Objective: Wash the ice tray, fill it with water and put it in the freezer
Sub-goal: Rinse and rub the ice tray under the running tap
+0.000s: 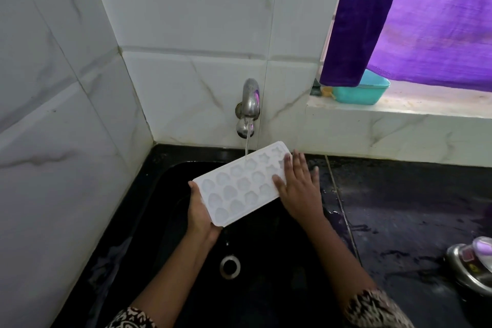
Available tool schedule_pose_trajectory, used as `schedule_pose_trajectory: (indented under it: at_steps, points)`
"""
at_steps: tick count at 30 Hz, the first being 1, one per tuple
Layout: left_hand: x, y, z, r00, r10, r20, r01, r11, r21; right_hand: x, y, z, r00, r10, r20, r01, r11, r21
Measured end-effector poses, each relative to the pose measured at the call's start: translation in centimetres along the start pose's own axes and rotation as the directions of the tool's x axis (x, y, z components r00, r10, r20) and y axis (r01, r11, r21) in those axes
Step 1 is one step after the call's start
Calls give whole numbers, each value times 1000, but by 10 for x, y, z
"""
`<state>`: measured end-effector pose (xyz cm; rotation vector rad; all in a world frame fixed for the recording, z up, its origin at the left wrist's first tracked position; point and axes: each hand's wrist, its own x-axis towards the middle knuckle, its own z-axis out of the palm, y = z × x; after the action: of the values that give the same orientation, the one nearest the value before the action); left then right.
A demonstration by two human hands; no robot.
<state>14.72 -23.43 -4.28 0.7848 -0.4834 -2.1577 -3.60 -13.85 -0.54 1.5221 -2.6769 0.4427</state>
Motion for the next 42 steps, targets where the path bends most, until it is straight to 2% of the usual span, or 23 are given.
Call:
schedule_pose_trajectory:
  at_steps: [3,7,10,13,14,15,16,18,19,21,23,25,28,31,33,35,37,38,40,42]
  points:
    - [-3,0,-1,999,-42,-4,42,999,-33,15,-29,14,997,-1,71,0,1000,19]
    - [2,0,1,999,-53,4,53,998,28,-4,-97,40,963,-204,178,182,974,132]
    - [6,-5,-13,999,-22,-40,24,999,30,-25,-119,53,888,-402,223,364,911,195]
    - [8,-7,-20,996,-70,-55,72,997,37,-23,-94,53,769,-588,252,545,808,224]
    - [7,-7,-21,996,-68,-52,70,997,44,-17,-80,52,760,-601,245,572,799,187]
    - [7,-7,-21,997,-64,-46,66,996,58,-10,-63,50,796,-559,232,535,829,159]
    - [7,-8,-24,997,-73,-26,75,994,74,-2,-44,49,862,-459,216,437,888,143]
    - [3,-9,-28,996,-92,-7,92,993,68,13,-9,45,956,-184,228,165,981,101]
    - [1,-10,-30,996,-87,-5,87,994,59,16,-1,45,964,-79,253,62,995,76]
    - [1,-12,-31,996,-89,-10,89,993,78,16,-7,51,966,3,257,-16,999,47]
    - [3,-13,-25,994,-102,-30,104,991,89,6,-40,61,975,-49,218,30,996,86]
    - [5,-17,-22,993,-101,-59,106,991,86,-15,-82,68,958,-204,204,166,968,186]
    - [10,-22,-29,992,-3,-124,4,1000,6,-39,-120,74,852,-461,246,398,878,267]
    - [9,-18,-32,995,-9,-101,10,1000,7,-24,-102,70,785,-571,240,520,818,247]
    - [6,-13,-35,998,-32,-54,34,999,36,-7,-75,67,847,-492,202,454,867,208]
    - [1,-10,-40,997,-37,-68,40,998,57,13,-43,65,934,-271,234,236,957,168]
    - [-3,-11,-48,996,-36,-84,43,996,79,24,-26,65,943,-75,324,39,993,115]
    - [-5,-11,-49,995,-38,-94,46,996,83,25,-27,67,939,-36,343,1,995,102]
    - [-5,-10,-47,991,-50,-123,61,994,88,17,-48,72,943,-79,323,42,992,120]
    - [-5,-10,-41,987,-60,-151,77,991,107,-4,-84,77,924,-237,300,173,959,223]
